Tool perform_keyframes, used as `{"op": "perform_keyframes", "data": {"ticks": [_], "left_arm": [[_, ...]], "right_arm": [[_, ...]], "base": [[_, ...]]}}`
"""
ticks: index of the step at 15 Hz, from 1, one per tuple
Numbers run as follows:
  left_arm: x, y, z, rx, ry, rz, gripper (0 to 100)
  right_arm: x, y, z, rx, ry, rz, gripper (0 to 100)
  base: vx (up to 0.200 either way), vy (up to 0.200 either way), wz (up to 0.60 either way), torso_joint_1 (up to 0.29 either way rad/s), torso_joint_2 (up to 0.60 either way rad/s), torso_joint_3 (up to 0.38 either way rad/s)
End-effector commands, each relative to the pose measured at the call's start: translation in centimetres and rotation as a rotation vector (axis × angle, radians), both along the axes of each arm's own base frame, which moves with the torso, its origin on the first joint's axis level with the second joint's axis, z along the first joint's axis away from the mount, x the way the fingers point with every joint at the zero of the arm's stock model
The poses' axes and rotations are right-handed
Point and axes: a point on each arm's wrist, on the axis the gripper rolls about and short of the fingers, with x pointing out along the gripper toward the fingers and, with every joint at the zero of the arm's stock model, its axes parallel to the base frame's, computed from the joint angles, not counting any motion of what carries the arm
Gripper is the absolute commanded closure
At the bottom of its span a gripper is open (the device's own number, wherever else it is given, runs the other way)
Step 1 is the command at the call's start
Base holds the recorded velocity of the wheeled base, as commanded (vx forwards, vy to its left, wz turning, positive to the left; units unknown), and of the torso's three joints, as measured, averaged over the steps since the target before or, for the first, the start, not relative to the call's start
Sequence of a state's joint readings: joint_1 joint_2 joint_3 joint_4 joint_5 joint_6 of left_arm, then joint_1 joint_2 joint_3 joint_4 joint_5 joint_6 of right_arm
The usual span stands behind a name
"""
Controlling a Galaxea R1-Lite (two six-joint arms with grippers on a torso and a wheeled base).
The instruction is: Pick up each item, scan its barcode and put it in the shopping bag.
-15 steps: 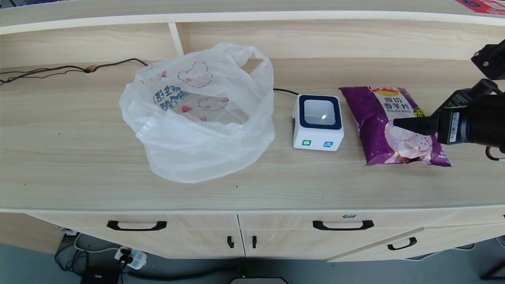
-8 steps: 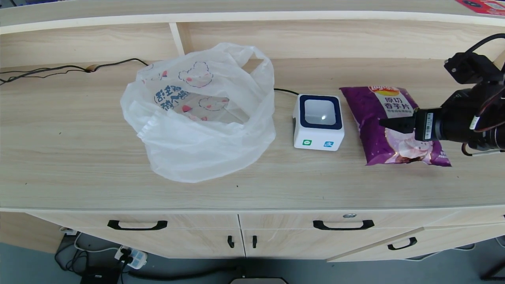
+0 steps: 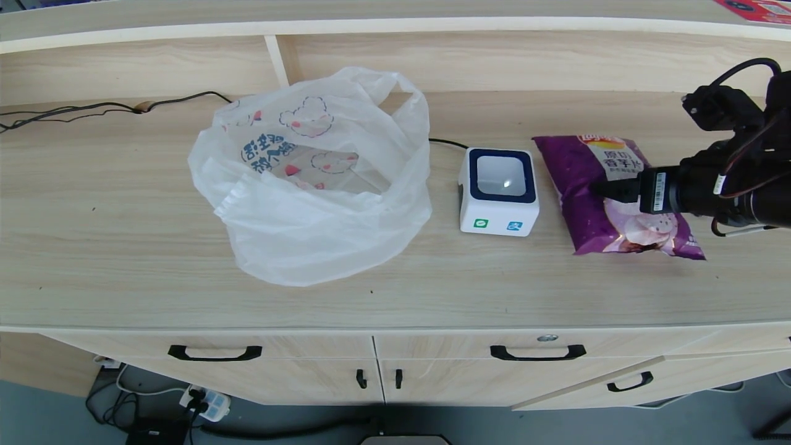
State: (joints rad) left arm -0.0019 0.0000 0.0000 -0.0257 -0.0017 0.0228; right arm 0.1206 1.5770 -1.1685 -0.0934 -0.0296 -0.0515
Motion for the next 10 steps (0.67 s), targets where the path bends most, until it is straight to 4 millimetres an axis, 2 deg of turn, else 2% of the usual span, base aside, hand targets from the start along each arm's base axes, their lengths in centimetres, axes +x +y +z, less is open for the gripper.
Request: {"op": "perform_keyframes", "data": {"ticks": [1,5,10], "left_arm": [[0.0,0.0,0.0,0.0,0.001,0.001,0],[0.0,0.0,0.0,-0.001,0.001,0.001,0],[0.0,0.0,0.0,-0.001,0.001,0.001,0]], "right_arm": [[0.2,-0.1,-0.3,-0.002,0.008,-0.006,0],[0.8,-0.9,-0.6,-0.027,0.015,-0.105,0],[1.4,-0.6,-1.2,-0.024,0.035,-0.072,0]], "base": [[0.0,0.0,0.0,0.0,0.0,0.0],[0.0,0.0,0.0,0.0,0.0,0.0],[0.0,0.0,0.0,0.0,0.0,0.0]]}}
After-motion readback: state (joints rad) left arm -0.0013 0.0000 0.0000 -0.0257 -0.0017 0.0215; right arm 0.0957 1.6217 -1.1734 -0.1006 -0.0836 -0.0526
